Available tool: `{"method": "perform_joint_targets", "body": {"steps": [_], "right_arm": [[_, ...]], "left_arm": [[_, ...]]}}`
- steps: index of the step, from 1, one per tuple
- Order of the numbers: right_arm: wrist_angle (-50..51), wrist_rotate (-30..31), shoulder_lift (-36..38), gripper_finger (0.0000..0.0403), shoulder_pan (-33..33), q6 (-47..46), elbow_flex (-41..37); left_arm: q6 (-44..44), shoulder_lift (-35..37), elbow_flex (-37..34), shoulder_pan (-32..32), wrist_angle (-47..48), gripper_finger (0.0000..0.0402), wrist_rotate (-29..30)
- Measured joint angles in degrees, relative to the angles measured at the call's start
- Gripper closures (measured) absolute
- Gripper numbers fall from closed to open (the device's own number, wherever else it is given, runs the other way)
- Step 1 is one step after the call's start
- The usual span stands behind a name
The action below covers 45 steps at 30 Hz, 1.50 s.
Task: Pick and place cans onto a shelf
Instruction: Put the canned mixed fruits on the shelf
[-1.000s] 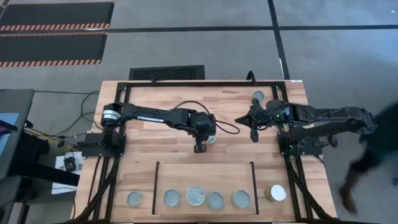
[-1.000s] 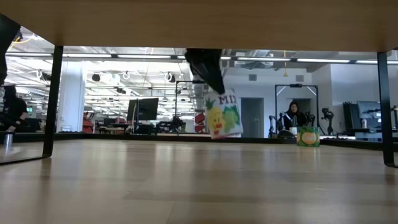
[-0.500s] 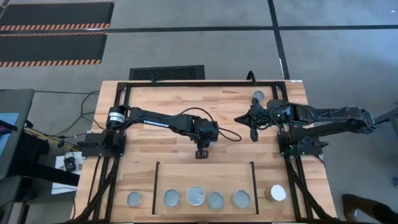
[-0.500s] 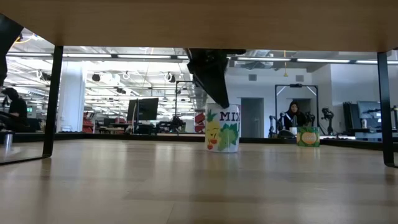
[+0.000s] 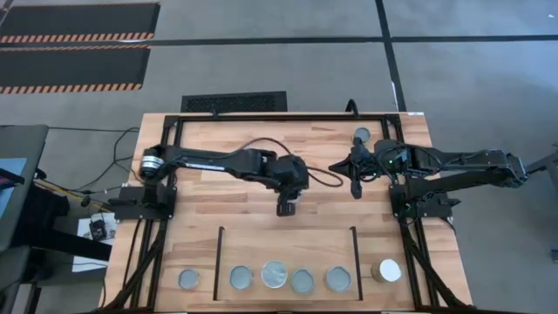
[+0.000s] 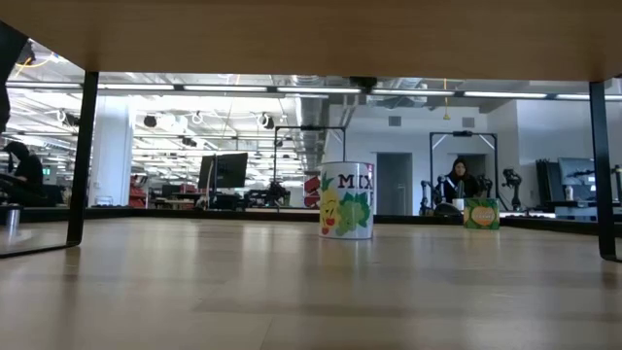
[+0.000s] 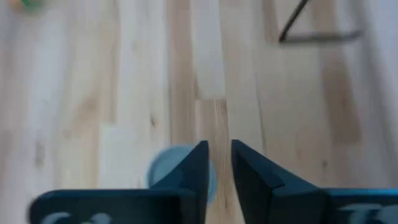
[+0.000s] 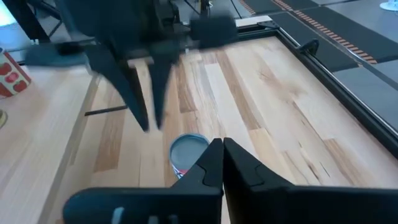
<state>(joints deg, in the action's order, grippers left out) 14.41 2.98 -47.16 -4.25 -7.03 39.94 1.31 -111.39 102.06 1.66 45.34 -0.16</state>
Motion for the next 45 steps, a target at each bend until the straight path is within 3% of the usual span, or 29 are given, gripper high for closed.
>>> {"method": "perform_joint_targets", "body": {"steps": [3, 11, 15, 19, 23, 33, 40, 45], "right_arm": [[-0.9, 0.0, -0.7, 0.0393, 0.0, 0.1, 0.0], [-3.6, -2.8, -8.2, 0.0397, 2.2, 1.7, 0.5], [-3.1, -3.1, -14.5, 0.0398, 4.1, 3.1, 3.4], [-0.9, -5.9, -21.1, 0.0394, 4.9, 5.7, 7.4], [2.6, -6.2, -28.1, 0.0382, 5.0, 8.3, 12.0], [11.3, -6.2, -43.1, 0.0294, 5.1, 18.6, 25.0], [18.2, -5.8, -49.8, 0.0243, 5.0, 24.3, 31.1], [22.2, -5.7, -52.7, 0.0228, 5.0, 27.5, 32.3]], "left_arm": [[-2.0, 4.7, -4.3, 0.9, -5.7, 0.0393, 0.4], [-15.1, 21.3, -32.7, 1.9, -34.3, 0.0401, 2.4], [-19.9, 29.5, -42.8, 2.7, -40.5, 0.0401, 7.9], [-21.5, 37.6, -48.8, 3.0, -40.2, 0.0401, 14.9], [-21.6, 44.4, -53.5, 2.7, -40.3, 0.0401, 18.2], [-23.6, 56.7, -60.2, 0.4, -32.9, 0.0401, 15.9], [-22.6, 59.5, -60.1, 0.4, -28.9, 0.0401, 15.7], [-22.4, 59.9, -60.2, 0.4, -27.1, 0.0401, 15.4]]}}
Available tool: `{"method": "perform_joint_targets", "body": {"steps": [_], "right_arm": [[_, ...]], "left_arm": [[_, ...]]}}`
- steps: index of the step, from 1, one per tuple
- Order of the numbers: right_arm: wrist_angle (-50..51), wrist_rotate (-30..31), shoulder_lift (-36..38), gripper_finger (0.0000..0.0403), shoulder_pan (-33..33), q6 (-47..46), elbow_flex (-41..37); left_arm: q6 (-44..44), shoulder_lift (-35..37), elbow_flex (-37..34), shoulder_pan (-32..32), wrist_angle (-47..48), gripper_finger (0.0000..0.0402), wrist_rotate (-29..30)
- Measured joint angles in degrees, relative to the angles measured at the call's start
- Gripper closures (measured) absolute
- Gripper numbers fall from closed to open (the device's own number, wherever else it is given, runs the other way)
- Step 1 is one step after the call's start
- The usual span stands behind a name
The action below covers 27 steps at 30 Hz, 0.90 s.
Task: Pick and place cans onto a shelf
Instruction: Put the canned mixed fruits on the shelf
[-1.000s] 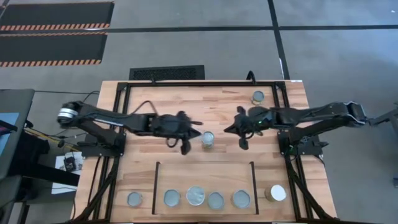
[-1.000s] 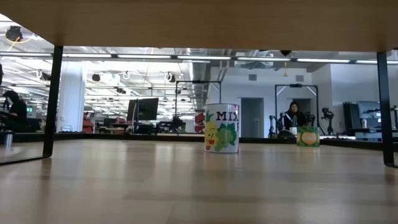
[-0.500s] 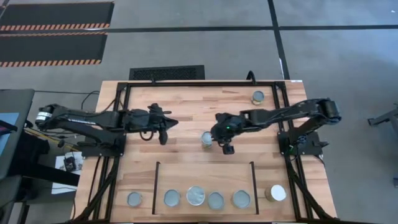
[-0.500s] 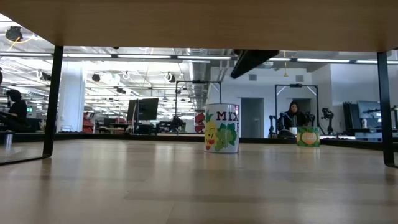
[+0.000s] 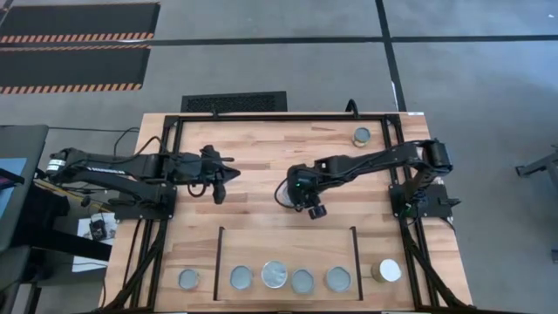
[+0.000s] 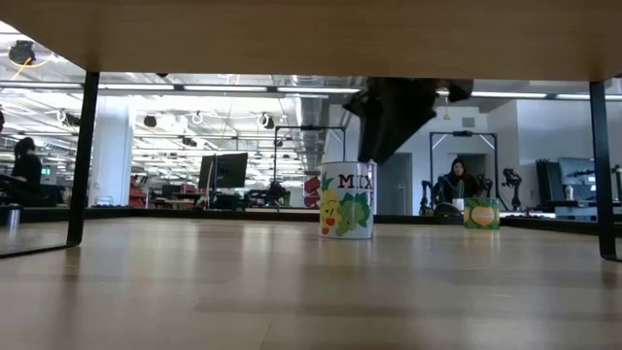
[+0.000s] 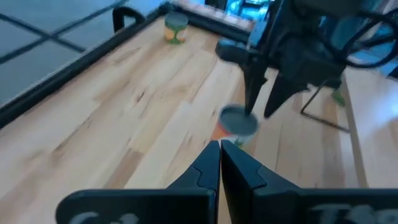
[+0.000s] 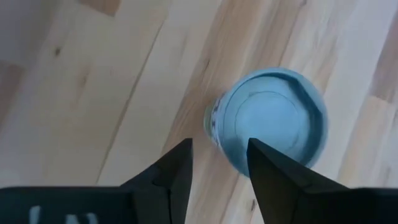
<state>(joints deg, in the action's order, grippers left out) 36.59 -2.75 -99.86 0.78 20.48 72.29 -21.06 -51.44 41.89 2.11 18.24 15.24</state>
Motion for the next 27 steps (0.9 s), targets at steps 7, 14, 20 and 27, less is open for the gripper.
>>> {"method": "perform_joint_targets", "body": {"steps": [7, 14, 20, 27], "right_arm": [[1.0, 2.0, -2.4, 0.0268, 0.0, 0.8, 0.3], [4.4, -0.2, -1.0, 0.0382, 0.0, -1.6, 0.2], [12.7, -0.6, 4.9, 0.0379, 0.0, -9.5, 2.7], [21.8, -0.1, 11.8, 0.0396, 3.8, -15.9, 12.5]], "left_arm": [[0.0, 0.0, 0.0, 0.0, 0.6, 0.0401, -1.3], [-0.1, 0.0, 0.0, 0.0, 0.9, 0.0401, -4.7], [0.3, 0.0, 0.0, 0.0, 0.9, 0.0401, -3.7], [2.3, 0.0, 0.0, 0.0, 2.1, 0.0401, -3.0]]}}
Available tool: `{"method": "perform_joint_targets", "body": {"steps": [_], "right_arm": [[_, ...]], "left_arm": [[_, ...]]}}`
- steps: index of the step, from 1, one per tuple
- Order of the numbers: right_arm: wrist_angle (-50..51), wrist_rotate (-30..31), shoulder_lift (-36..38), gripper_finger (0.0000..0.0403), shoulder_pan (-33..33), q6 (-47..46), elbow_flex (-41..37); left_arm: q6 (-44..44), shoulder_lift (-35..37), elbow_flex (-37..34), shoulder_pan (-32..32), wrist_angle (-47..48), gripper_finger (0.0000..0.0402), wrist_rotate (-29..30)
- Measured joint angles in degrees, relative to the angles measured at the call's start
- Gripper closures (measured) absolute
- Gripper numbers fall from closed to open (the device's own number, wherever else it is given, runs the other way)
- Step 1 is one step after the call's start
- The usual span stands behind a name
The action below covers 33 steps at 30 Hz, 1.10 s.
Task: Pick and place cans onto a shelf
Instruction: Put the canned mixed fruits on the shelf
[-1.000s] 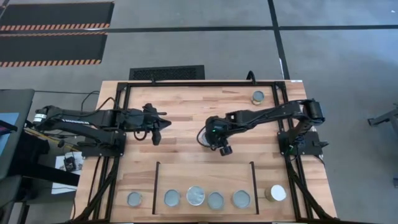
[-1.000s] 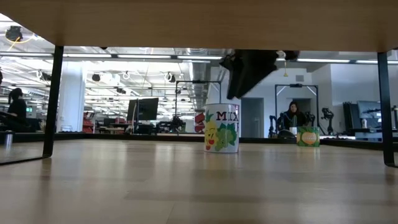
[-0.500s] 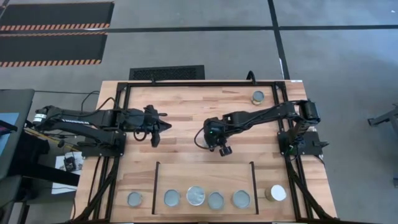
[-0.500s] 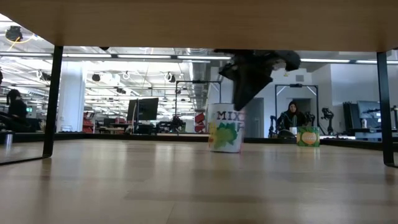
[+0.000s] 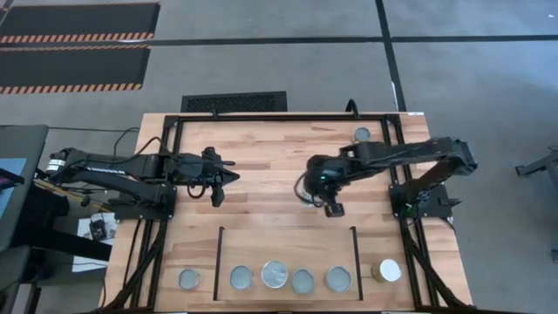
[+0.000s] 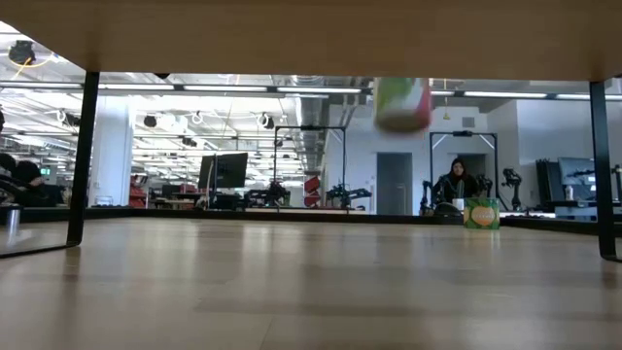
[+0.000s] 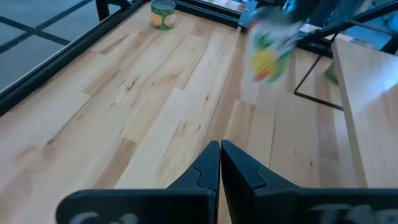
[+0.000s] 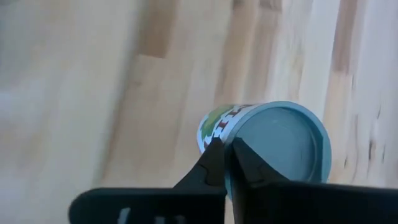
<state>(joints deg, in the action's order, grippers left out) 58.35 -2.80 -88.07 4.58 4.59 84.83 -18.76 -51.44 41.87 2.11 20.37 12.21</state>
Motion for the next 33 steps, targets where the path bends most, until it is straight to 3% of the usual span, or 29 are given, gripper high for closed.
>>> {"method": "perform_joint_targets", "body": {"steps": [4, 12, 21, 33], "right_arm": [[6.0, 0.1, 2.6, 0.0386, 4.7, -0.6, 6.9], [14.6, 3.5, 2.3, 0.0389, 17.1, -10.4, 15.9], [18.1, 5.6, -2.8, 0.0388, 27.2, -19.8, 17.3], [17.8, 5.5, -8.7, 0.0384, 30.8, -21.1, 17.5]], "left_arm": [[-0.8, 0.0, 0.0, 0.0, -0.2, 0.0401, 0.4], [1.6, 0.0, 0.0, 0.0, -0.3, 0.0401, 0.6], [1.6, 0.0, 0.0, 0.0, -0.1, 0.0401, 1.2], [1.6, 0.0, 0.0, 0.0, -0.1, 0.0401, 1.3]]}}
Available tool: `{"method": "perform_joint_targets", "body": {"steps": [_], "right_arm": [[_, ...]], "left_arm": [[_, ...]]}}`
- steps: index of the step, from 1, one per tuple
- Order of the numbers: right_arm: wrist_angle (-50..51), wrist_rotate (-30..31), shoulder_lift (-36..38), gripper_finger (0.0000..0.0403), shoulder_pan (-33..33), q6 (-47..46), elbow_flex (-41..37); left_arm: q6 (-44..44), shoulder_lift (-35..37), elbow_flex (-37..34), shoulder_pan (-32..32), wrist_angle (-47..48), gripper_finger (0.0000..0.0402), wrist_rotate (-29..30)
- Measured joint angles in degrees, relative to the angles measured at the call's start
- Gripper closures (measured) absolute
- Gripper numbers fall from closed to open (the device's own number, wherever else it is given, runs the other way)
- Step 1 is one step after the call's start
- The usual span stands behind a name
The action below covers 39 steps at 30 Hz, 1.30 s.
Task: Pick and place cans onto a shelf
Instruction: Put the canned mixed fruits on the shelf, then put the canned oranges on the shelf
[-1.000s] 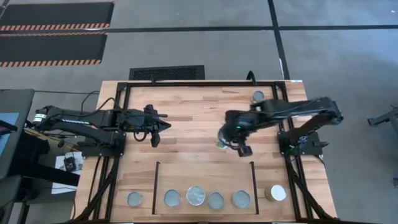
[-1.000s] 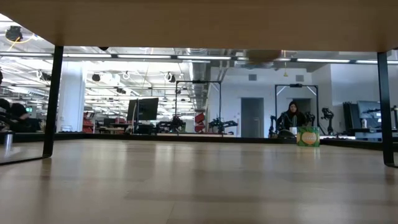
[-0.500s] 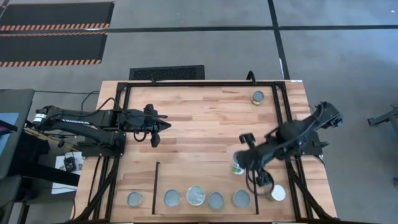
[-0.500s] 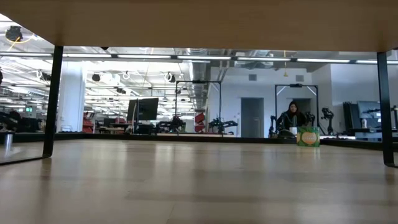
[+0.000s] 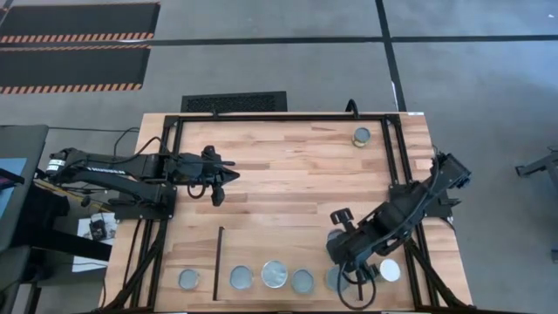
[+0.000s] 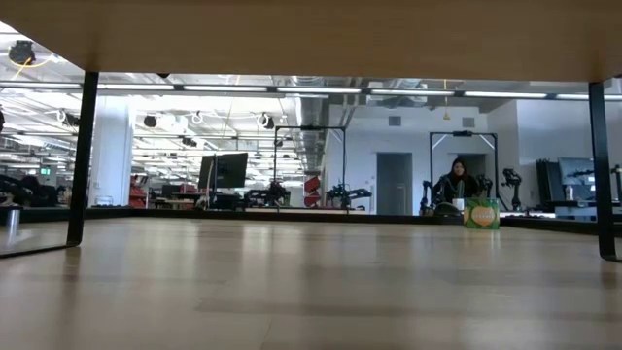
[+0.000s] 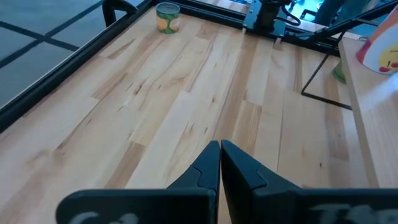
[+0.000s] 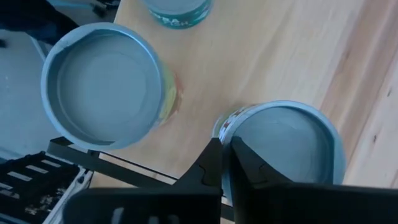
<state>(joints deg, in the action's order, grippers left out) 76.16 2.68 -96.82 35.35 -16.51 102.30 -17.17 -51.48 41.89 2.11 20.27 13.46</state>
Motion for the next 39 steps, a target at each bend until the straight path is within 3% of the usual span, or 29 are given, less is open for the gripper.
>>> {"method": "perform_joint_targets", "body": {"steps": [21, 32, 39], "right_arm": [[-0.3, -2.6, 0.1, 0.0368, -1.1, -0.1, 0.0], [0.0, -3.0, 0.0, 0.0304, -1.0, -0.1, 0.2], [0.3, -2.9, 0.1, 0.0284, -1.0, 0.4, 6.6]], "left_arm": [[1.6, 0.1, 0.0, 0.0, 0.8, 0.0401, -0.2], [1.5, 0.1, 0.0, 0.0, 0.8, 0.0401, -0.6], [1.4, 0.1, 0.0, 0.0, 0.8, 0.0401, -1.2]]}}
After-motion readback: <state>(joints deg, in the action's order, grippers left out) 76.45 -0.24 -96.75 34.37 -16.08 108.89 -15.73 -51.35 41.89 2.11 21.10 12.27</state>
